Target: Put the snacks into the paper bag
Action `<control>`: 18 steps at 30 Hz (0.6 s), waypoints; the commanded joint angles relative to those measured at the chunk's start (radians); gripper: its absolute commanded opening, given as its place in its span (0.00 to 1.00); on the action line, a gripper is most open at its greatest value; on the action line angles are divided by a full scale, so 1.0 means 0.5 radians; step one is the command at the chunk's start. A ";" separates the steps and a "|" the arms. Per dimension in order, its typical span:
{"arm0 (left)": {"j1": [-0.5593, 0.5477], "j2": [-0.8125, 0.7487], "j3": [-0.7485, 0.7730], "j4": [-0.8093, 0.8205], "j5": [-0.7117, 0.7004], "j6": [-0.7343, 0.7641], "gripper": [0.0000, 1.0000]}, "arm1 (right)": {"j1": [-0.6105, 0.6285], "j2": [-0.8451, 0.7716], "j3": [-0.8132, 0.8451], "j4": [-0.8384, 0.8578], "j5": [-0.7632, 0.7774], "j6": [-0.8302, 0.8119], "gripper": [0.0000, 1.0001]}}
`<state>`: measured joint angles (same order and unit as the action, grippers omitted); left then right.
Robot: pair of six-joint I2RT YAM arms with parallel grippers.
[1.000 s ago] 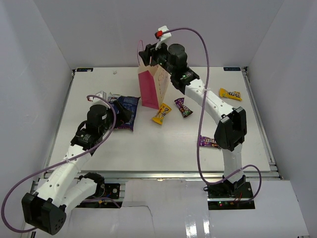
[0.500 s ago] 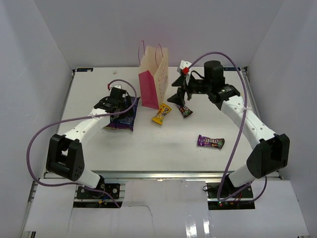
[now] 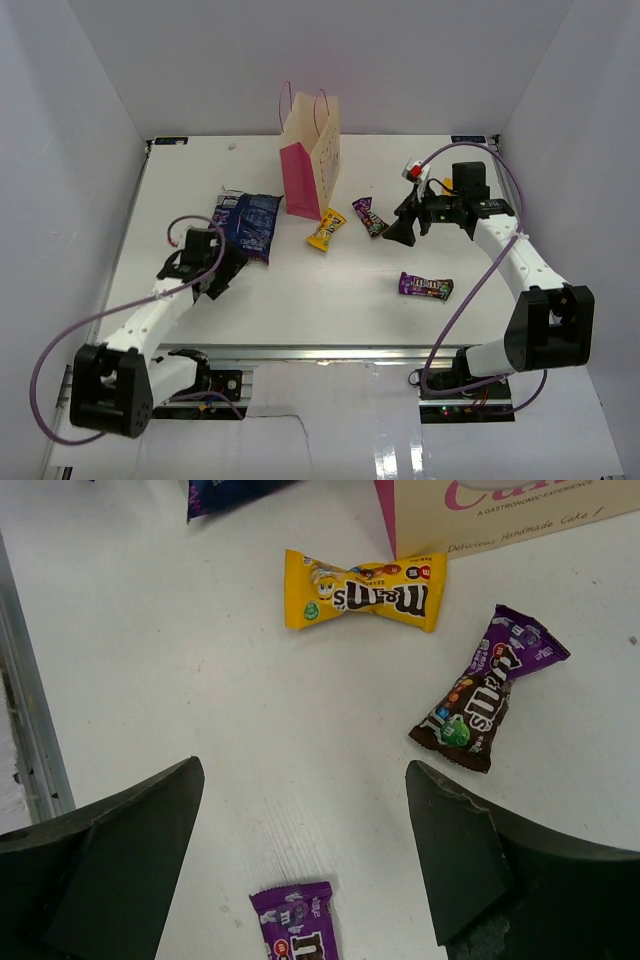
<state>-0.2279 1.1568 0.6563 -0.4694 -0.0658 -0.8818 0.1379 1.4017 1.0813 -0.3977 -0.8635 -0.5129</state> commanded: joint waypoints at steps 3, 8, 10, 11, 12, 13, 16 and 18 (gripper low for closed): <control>0.333 -0.476 -0.417 0.496 0.255 -0.792 0.96 | -0.015 0.016 -0.006 0.013 -0.117 -0.048 0.88; 0.572 -0.335 -0.502 0.809 0.355 -0.804 0.98 | -0.018 0.041 -0.021 0.016 -0.138 -0.060 0.88; 0.621 -0.225 -0.567 1.008 0.420 -0.874 0.98 | -0.018 0.034 -0.030 0.016 -0.145 -0.060 0.88; 0.634 -0.176 -0.585 1.088 0.438 -0.887 0.98 | -0.021 0.028 -0.033 0.016 -0.145 -0.060 0.88; 0.637 -0.081 -0.616 1.168 0.460 -0.899 0.98 | -0.024 0.013 -0.046 0.013 -0.148 -0.063 0.87; 0.646 -0.041 -0.622 1.263 0.457 -0.918 0.98 | -0.030 0.007 -0.055 0.013 -0.148 -0.069 0.87; 0.677 0.122 -0.647 1.475 0.481 -0.948 0.98 | -0.049 -0.012 -0.082 0.007 -0.151 -0.079 0.88; 0.689 0.250 -0.641 1.613 0.524 -0.946 0.98 | -0.061 -0.027 -0.107 0.001 -0.157 -0.085 0.88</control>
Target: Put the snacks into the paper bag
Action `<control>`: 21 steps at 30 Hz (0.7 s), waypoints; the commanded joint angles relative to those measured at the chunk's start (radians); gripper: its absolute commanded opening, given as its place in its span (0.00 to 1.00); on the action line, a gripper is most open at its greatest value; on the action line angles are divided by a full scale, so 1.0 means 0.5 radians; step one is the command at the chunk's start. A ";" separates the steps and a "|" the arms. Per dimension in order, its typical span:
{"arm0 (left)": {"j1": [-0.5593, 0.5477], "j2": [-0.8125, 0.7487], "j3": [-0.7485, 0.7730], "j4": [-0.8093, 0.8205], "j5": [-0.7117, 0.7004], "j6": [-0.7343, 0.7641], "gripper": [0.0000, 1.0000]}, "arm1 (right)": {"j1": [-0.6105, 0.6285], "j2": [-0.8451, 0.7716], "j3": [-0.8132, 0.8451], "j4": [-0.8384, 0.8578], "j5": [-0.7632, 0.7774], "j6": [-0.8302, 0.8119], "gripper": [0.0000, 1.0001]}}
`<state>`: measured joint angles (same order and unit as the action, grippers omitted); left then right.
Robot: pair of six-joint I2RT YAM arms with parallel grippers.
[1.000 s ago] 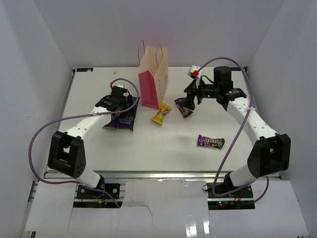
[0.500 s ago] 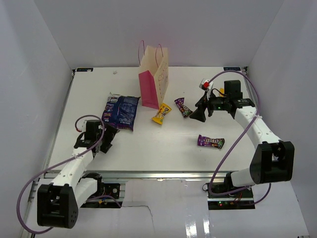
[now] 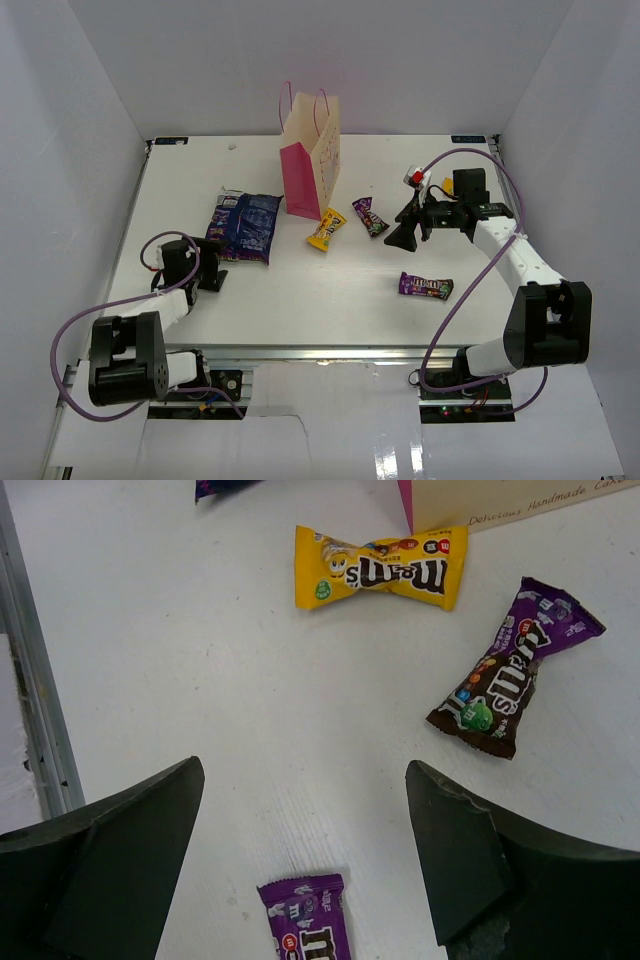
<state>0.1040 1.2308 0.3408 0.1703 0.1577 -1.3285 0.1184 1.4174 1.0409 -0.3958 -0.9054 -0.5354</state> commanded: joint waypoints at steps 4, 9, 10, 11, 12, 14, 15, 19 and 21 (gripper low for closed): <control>0.068 0.284 -0.031 0.601 0.129 -0.061 0.98 | -0.031 -0.071 -0.057 -0.003 -0.088 -0.046 0.88; 0.129 0.514 -0.034 0.907 0.230 -0.092 0.87 | -0.031 -0.083 -0.075 -0.012 -0.091 -0.049 0.87; 0.130 0.584 -0.040 0.960 0.261 -0.101 0.84 | -0.031 -0.083 -0.081 -0.012 -0.094 -0.055 0.87; 0.133 0.621 -0.056 1.018 0.273 -0.110 0.80 | -0.031 -0.089 -0.087 -0.015 -0.094 -0.055 0.87; 0.139 0.661 -0.062 1.134 0.289 -0.135 0.70 | -0.031 -0.089 -0.091 -0.018 -0.094 -0.058 0.87; 0.145 0.796 -0.071 1.278 0.365 -0.144 0.58 | -0.031 -0.092 -0.100 -0.021 -0.091 -0.061 0.87; 0.154 0.845 -0.071 1.410 0.399 -0.156 0.47 | -0.031 -0.095 -0.100 -0.024 -0.091 -0.058 0.87; 0.176 1.069 -0.059 1.754 0.571 -0.211 0.17 | -0.031 -0.110 -0.112 -0.040 -0.091 -0.061 0.87; 0.191 1.109 -0.056 1.908 0.675 -0.224 0.06 | -0.031 -0.116 -0.118 -0.049 -0.085 -0.067 0.87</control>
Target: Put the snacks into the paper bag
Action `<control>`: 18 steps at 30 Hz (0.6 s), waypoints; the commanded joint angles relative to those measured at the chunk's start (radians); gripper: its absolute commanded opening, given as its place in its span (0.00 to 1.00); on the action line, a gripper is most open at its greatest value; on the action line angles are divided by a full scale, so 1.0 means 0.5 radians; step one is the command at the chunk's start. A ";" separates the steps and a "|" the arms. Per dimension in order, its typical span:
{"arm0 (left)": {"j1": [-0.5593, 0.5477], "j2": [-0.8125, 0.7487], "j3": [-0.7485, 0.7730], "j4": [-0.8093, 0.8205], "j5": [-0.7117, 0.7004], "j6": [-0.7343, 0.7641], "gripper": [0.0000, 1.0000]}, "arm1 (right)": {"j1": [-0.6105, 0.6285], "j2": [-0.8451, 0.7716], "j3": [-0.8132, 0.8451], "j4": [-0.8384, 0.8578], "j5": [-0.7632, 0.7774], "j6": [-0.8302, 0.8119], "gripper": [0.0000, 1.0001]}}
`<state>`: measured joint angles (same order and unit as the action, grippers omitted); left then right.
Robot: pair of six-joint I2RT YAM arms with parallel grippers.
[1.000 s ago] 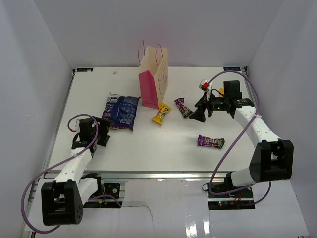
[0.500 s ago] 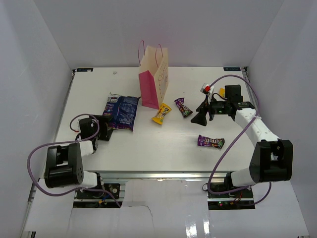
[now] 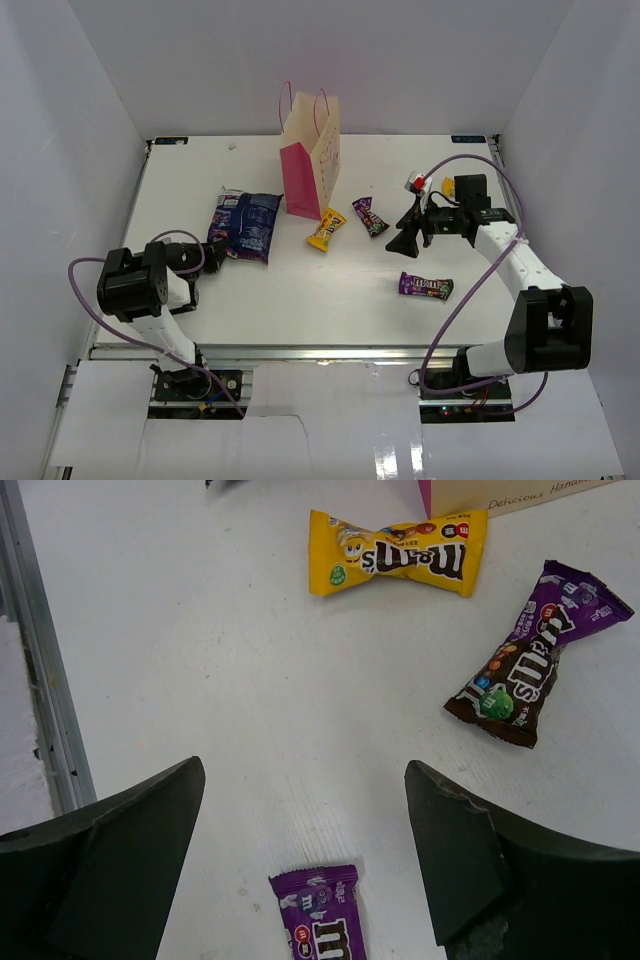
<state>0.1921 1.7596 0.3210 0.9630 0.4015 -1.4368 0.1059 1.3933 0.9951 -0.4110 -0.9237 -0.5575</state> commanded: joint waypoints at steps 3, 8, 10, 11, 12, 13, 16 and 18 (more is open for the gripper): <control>0.045 -0.137 0.039 0.134 0.252 0.115 0.00 | -0.006 -0.087 -0.036 -0.040 -0.033 -0.045 0.86; 0.055 -0.693 0.367 -0.783 0.204 0.780 0.00 | -0.015 -0.114 -0.036 -0.065 -0.012 -0.066 0.86; 0.052 -0.935 0.514 -1.118 0.096 1.050 0.00 | -0.018 -0.108 -0.030 -0.065 -0.009 -0.060 0.86; 0.055 -1.003 0.557 -1.216 0.056 1.121 0.00 | -0.018 -0.105 -0.027 -0.062 -0.009 -0.063 0.86; 0.052 -1.116 0.624 -1.345 -0.011 1.225 0.00 | -0.021 -0.102 -0.021 -0.061 -0.009 -0.060 0.86; 0.052 -1.162 0.652 -1.392 -0.039 1.266 0.00 | -0.022 -0.096 -0.017 -0.061 -0.009 -0.060 0.86; 0.055 -1.249 0.759 -1.536 -0.064 1.361 0.00 | -0.022 -0.087 0.001 -0.055 -0.012 -0.054 0.86; 0.055 -1.258 0.803 -1.585 -0.036 1.383 0.00 | -0.018 -0.087 0.007 -0.055 -0.009 -0.054 0.86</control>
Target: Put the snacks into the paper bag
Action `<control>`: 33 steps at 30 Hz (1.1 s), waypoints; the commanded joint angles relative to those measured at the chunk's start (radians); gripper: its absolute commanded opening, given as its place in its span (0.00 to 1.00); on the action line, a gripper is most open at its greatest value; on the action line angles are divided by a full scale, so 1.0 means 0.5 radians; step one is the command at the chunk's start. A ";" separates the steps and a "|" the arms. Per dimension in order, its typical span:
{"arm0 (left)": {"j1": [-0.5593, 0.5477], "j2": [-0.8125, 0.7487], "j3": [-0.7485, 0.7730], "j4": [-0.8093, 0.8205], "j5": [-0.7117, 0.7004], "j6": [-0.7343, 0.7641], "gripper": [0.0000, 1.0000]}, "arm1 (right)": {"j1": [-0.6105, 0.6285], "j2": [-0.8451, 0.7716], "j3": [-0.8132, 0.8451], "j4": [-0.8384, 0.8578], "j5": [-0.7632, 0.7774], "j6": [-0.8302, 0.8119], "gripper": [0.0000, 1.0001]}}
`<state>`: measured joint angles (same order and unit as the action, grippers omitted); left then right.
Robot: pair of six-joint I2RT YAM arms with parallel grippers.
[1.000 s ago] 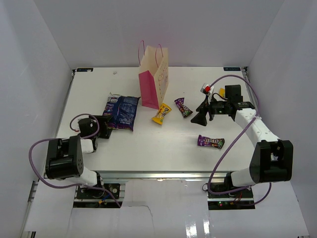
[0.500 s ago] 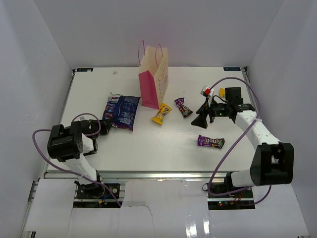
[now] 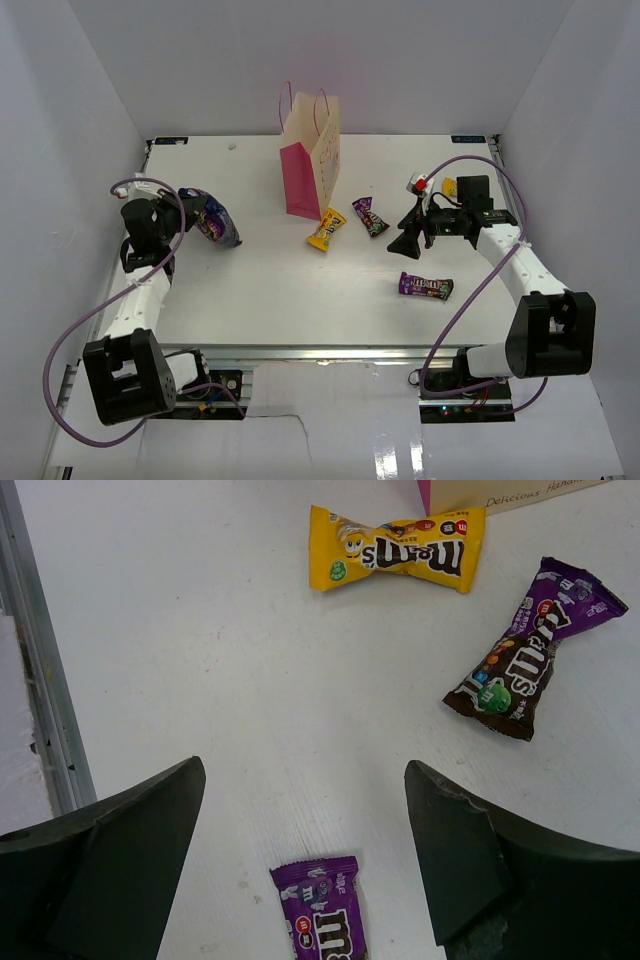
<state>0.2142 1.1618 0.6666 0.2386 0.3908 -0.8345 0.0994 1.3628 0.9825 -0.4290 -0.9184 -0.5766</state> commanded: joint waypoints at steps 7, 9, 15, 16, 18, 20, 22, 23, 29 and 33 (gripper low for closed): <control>0.007 -0.102 0.418 -0.253 0.074 0.368 0.00 | -0.012 -0.041 0.029 -0.020 -0.010 -0.016 0.86; 0.007 -0.105 0.553 -0.330 0.084 0.417 0.00 | -0.012 -0.047 0.026 -0.019 -0.010 -0.016 0.86; 0.007 -0.121 0.756 -0.352 0.175 0.430 0.00 | -0.018 -0.047 0.032 -0.019 -0.004 -0.013 0.86; 0.007 -0.112 0.774 -0.336 0.203 0.411 0.00 | -0.021 -0.047 0.035 -0.019 -0.004 -0.013 0.86; 0.001 -0.066 0.866 -0.278 0.298 0.350 0.00 | -0.021 -0.038 0.038 -0.019 -0.004 -0.010 0.86; -0.017 -0.023 0.955 -0.247 0.341 0.334 0.00 | -0.021 -0.035 0.045 -0.019 -0.001 -0.010 0.86; -0.051 0.066 1.130 -0.241 0.399 0.337 0.00 | -0.021 -0.032 0.051 -0.019 -0.001 -0.010 0.86; -0.060 0.100 1.197 -0.241 0.421 0.344 0.00 | -0.021 -0.032 0.054 -0.019 0.002 -0.007 0.86; -0.195 0.388 1.746 -0.256 0.446 0.350 0.00 | -0.027 -0.038 0.045 -0.019 0.017 -0.010 0.86; -0.336 0.603 2.087 -0.269 0.400 0.408 0.00 | -0.033 -0.044 0.038 -0.016 0.021 -0.007 0.86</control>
<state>0.0902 1.4631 1.5711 -0.0299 0.5793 -0.6487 0.0910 1.3628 0.9825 -0.4366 -0.9001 -0.5762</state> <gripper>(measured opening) 0.160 0.864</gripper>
